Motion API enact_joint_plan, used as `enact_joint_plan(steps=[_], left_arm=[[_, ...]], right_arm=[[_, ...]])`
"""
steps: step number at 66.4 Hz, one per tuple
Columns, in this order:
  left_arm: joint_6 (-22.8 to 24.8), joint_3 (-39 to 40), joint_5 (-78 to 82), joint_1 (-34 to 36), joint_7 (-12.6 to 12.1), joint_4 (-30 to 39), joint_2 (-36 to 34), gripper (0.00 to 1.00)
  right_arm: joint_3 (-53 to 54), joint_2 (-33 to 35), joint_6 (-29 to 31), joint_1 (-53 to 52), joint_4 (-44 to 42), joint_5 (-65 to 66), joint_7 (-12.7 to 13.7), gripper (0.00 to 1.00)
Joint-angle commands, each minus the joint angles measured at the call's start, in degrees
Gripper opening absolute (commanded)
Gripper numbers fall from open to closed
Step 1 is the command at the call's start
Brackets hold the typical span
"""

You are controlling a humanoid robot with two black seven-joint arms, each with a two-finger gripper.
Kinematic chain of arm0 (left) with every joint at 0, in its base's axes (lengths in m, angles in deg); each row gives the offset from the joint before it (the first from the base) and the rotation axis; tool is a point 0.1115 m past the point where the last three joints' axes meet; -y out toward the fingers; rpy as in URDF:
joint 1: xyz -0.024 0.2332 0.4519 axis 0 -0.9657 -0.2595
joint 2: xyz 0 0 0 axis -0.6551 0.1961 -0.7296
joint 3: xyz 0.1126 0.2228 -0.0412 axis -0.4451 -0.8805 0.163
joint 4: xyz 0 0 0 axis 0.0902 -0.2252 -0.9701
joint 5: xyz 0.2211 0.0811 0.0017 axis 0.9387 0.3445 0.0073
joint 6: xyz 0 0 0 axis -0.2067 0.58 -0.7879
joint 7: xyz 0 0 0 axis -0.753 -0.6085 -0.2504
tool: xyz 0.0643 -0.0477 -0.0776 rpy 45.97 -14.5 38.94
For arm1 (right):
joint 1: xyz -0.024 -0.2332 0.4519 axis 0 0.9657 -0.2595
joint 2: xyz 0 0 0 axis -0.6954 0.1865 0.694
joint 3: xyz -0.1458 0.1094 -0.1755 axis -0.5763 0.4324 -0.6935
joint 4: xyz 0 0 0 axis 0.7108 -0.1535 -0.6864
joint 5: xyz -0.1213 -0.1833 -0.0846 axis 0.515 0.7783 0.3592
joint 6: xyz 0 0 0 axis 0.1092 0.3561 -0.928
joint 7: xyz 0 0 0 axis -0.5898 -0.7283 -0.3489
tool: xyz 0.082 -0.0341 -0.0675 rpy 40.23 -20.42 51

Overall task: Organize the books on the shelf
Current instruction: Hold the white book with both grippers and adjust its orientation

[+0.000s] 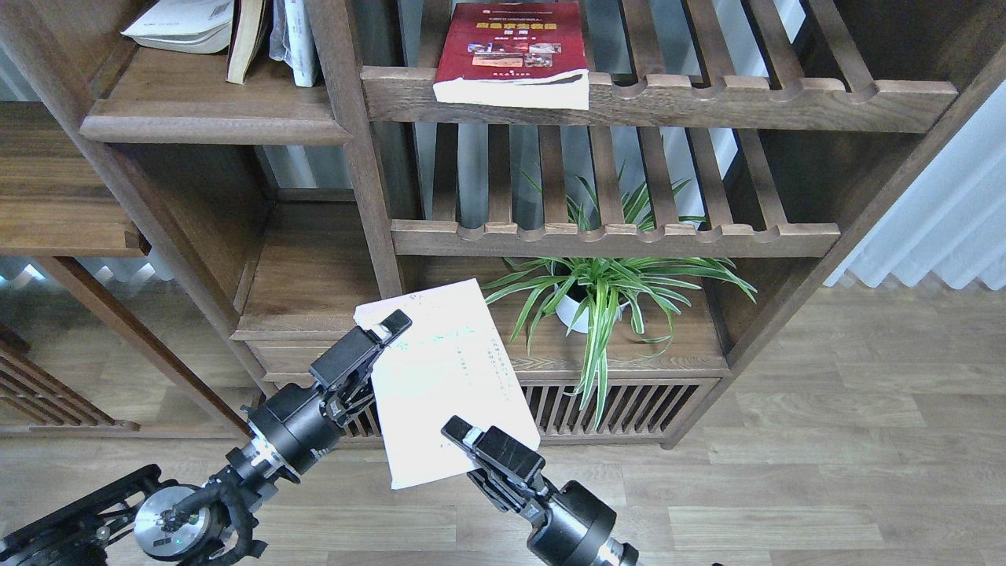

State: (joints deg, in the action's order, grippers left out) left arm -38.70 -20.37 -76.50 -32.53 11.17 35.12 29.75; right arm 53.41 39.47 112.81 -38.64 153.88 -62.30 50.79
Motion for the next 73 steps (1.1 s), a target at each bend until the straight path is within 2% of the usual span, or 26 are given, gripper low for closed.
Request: enact_joint_plan(steps=[1,34,54,65,66,73], left_arm=[[0.0,-2.5,-0.4,0.0,0.3,0.0,-1.6,0.99],[0.0,-3.4,-0.5,0.3,0.4,0.0,-1.5,0.97],[0.0,-3.8,-0.5,0.7,0.2,0.0,-1.4,0.87],[0.0,-3.9,-0.5,0.8,0.1,0.0,-1.4,0.74],[0.0,-4.1,-0.5,0.7,0.1,0.0,-1.4,0.66],[0.0,-5.1,-0.5,0.7,0.2,0.0,-1.4,0.55]], right_arm=[[0.1,0.4,0.0,-2.5,-0.9,-0.8,1.0,0.06],[-1.0,-0.1,0.0,-2.4,-0.8,-1.3,1.5,0.06],[-2.1,-0.8,0.0,-1.3,-0.6,-0.9,1.4,0.06],[-2.2,-1.4,0.0,-0.8,-0.6,-0.6,1.4,0.06],[-2.2,-1.5,0.0,-0.7,-0.5,-0.6,1.4,0.06],[-2.2,-1.8,0.0,-0.6,-0.5,-0.5,1.4,0.06]])
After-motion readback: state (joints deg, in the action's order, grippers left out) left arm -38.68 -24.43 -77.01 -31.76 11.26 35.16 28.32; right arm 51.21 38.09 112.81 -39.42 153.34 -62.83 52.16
